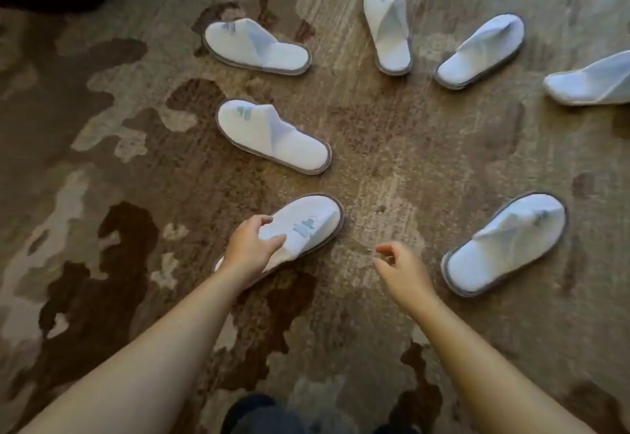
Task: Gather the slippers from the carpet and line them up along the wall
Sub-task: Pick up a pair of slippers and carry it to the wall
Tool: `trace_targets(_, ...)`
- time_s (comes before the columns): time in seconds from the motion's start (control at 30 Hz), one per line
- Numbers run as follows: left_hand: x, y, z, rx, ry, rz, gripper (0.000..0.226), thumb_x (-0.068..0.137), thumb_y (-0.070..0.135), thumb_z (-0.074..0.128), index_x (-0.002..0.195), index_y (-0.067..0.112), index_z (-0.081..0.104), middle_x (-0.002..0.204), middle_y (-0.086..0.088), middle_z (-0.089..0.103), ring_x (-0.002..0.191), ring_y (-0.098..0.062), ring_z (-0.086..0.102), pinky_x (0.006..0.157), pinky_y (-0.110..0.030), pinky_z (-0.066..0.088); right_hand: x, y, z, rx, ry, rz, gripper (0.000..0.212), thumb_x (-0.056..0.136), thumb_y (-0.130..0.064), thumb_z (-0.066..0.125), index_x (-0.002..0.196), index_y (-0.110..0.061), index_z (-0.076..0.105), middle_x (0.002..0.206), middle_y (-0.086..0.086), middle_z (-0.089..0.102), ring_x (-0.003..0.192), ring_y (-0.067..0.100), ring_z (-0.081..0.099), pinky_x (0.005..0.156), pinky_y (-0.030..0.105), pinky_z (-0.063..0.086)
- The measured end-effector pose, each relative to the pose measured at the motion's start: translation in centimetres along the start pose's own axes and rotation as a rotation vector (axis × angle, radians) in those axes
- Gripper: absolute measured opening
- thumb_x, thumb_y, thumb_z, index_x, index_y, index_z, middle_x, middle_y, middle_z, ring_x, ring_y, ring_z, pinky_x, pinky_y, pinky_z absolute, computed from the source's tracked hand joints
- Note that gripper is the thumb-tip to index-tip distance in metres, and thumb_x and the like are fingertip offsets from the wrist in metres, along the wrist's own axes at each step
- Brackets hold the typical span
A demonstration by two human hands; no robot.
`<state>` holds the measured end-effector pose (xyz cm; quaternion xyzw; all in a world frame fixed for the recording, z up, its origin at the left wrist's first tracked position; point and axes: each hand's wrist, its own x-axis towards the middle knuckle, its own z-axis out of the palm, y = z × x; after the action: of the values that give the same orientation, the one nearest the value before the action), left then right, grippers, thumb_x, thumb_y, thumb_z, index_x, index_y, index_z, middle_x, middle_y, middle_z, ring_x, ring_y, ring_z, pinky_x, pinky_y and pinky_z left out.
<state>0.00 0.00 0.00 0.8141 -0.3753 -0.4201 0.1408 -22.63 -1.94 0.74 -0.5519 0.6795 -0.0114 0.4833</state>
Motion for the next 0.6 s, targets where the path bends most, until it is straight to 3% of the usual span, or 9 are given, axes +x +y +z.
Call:
trace_targets(0.17, 7.2, -3.8, 3.8, 0.183, -0.013, -0.03, 0.078, 0.075, 0.038, 0.066, 0.138, 0.015, 0.025, 0.149, -0.01, 0.028, 0.136, -0.031, 0.023, 0.11, -0.046, 0.024, 7.1, 3.7, 4.5, -0.112, 0.043, -0.042, 0.039, 0.089, -0.023, 0.049, 0.126, -0.013, 0.044, 0.131, 0.007, 0.048, 0.118, 0.024, 0.045, 0.097, 0.04, 0.042)
trace_targets(0.3, 8.5, -5.1, 5.4, 0.4, 0.005, -0.046, 0.09, 0.071, 0.045, 0.067, 0.14, 0.016, 0.017, 0.15, -0.01, 0.023, 0.137, -0.033, 0.02, 0.11, -0.047, 0.022, 7.9, 5.5, 5.8, -0.189, 0.057, -0.097, 0.049, 0.088, -0.024, 0.049, 0.134, -0.016, 0.034, 0.143, 0.003, 0.035, 0.133, 0.022, 0.028, 0.109, 0.04, 0.027)
trace_targets(0.5, 7.6, -5.9, 6.1, 0.362, 0.041, -0.054, 0.086, 0.063, 0.038, 0.076, 0.132, 0.012, 0.032, 0.137, -0.016, 0.039, 0.126, -0.035, 0.035, 0.104, -0.048, 0.032, 7.1, 6.4, 6.9, -0.215, 0.035, -0.103, 0.057, 0.088, -0.026, 0.05, 0.139, -0.023, 0.024, 0.154, -0.005, 0.014, 0.141, 0.018, 0.01, 0.115, 0.043, 0.013)
trace_targets(0.6, 7.4, -6.1, 6.1, 0.267, 0.037, -0.069, 0.063, 0.057, 0.037, 0.08, 0.104, 0.011, 0.048, 0.115, -0.014, 0.05, 0.106, -0.032, 0.048, 0.089, -0.043, 0.043, 7.0, 6.7, 7.4, -0.213, 0.049, -0.144, 0.054, 0.088, -0.026, 0.049, 0.138, -0.025, 0.027, 0.154, -0.005, 0.012, 0.141, 0.017, 0.009, 0.114, 0.041, 0.013)
